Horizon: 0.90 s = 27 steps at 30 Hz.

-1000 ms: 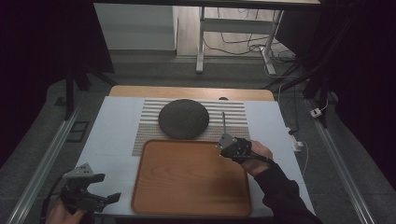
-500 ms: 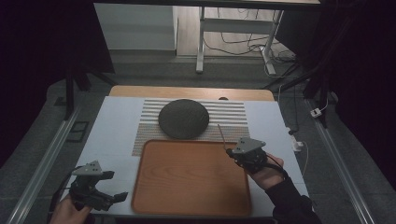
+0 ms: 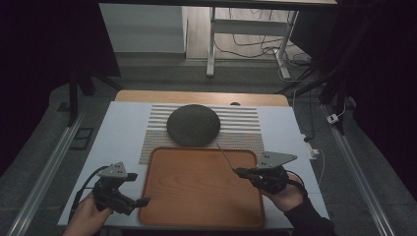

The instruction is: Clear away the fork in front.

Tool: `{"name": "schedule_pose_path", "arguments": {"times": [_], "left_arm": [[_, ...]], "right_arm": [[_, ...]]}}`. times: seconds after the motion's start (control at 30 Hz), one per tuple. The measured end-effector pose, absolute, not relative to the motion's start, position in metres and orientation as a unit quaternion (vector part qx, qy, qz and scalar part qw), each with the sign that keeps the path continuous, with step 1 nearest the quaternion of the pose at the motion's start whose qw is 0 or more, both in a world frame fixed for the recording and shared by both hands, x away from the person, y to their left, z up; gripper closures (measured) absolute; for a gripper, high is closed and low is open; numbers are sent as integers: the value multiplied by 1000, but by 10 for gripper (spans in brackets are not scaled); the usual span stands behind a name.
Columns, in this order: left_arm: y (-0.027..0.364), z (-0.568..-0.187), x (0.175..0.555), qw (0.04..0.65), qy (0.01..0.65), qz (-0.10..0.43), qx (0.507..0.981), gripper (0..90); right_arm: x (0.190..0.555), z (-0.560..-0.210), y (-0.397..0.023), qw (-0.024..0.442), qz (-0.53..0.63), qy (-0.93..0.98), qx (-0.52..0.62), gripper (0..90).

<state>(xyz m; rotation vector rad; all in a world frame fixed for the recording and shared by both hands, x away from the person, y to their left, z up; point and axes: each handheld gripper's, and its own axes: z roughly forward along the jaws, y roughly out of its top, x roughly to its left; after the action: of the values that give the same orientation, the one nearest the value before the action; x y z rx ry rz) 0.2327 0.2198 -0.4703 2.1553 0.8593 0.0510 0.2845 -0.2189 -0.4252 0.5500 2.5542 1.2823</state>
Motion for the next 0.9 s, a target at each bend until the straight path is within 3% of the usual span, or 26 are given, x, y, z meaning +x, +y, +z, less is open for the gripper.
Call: {"name": "schedule_pose_path", "arguments": {"times": [0.5, 0.9], "left_arm": [[168, -460, 271, 379, 268, 29, 885, 0], [115, -459, 289, 339, 157, 30, 927, 16]], "right_arm": [[270, -430, -206, 16, 487, 861, 146, 896], [261, -432, -186, -42, 493, 864, 98, 895]]}}
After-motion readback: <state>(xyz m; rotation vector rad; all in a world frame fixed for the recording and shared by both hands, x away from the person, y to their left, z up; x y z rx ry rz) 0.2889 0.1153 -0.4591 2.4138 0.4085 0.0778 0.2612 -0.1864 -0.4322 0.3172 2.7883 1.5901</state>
